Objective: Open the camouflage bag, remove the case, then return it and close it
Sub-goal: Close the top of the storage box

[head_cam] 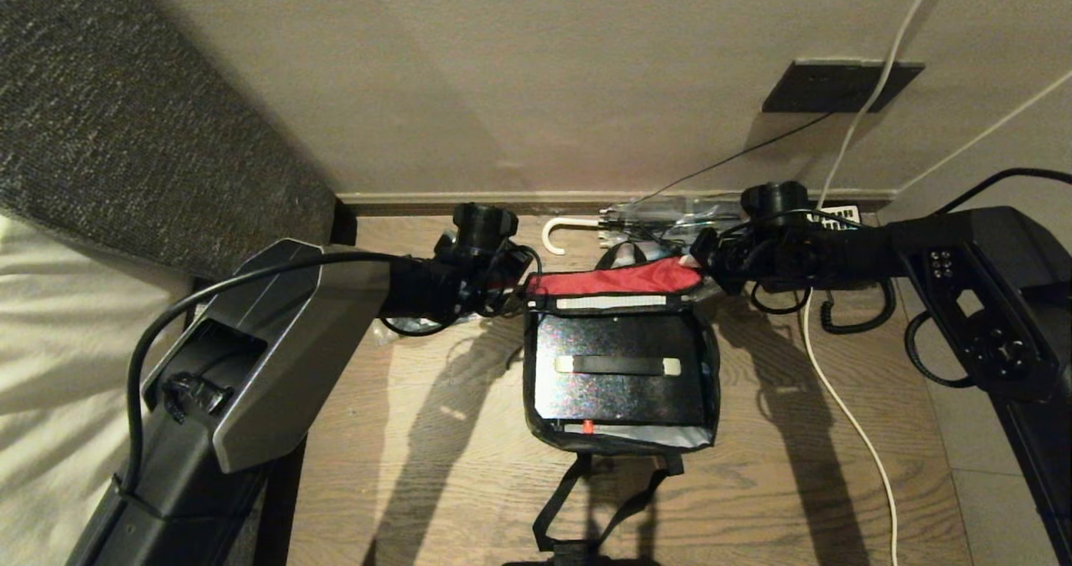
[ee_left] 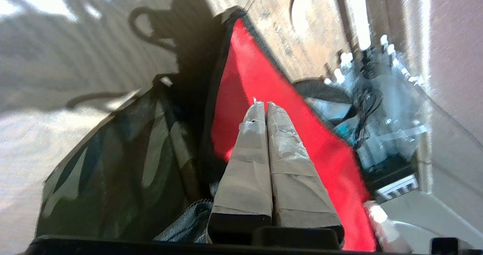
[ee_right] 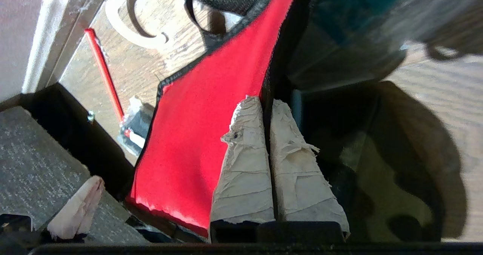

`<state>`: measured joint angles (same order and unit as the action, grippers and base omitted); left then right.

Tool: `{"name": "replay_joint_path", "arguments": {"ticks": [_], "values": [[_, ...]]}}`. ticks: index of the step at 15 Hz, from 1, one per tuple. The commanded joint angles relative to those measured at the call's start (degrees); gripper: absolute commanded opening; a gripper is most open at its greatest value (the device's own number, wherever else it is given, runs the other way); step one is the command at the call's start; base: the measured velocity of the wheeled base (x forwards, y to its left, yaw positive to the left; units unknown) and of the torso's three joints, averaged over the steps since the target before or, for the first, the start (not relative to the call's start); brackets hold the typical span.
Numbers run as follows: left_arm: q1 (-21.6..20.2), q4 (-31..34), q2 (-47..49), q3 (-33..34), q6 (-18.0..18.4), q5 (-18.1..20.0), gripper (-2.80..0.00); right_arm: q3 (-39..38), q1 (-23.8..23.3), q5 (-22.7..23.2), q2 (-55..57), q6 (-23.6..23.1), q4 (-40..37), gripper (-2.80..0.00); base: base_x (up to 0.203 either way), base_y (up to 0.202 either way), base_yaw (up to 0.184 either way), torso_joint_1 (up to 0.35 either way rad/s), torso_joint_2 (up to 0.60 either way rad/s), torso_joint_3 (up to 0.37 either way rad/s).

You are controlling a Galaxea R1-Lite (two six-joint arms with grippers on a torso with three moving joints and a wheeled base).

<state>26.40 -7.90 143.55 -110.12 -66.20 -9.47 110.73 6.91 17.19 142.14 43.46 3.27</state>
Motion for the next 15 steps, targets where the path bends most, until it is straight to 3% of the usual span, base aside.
{"name": "replay_joint_path", "arguments": {"ticks": [1,11,15], "values": [[-0.2,0.3,-1.1,0.0,-0.4,-0.1,-2.80,0.1,0.2,0.1,-1.4,-1.0,-1.5,-2.80,0.000,0.000,0.000,0.000,0.00,0.000],[-1.3,2.4,-3.2,0.0,0.2,-0.1,-2.80,-0.7,2.1,0.3,-6.7,-12.5,-14.2,-2.80,0.000,0.000,0.000,0.000,0.00,0.000],[-1.4,2.4,-3.2,0.0,0.2,-0.2,-2.80,-0.3,2.7,0.3,-6.7,-14.9,-14.6,-2.80,0.000,0.000,0.000,0.000,0.00,0.000]]}}
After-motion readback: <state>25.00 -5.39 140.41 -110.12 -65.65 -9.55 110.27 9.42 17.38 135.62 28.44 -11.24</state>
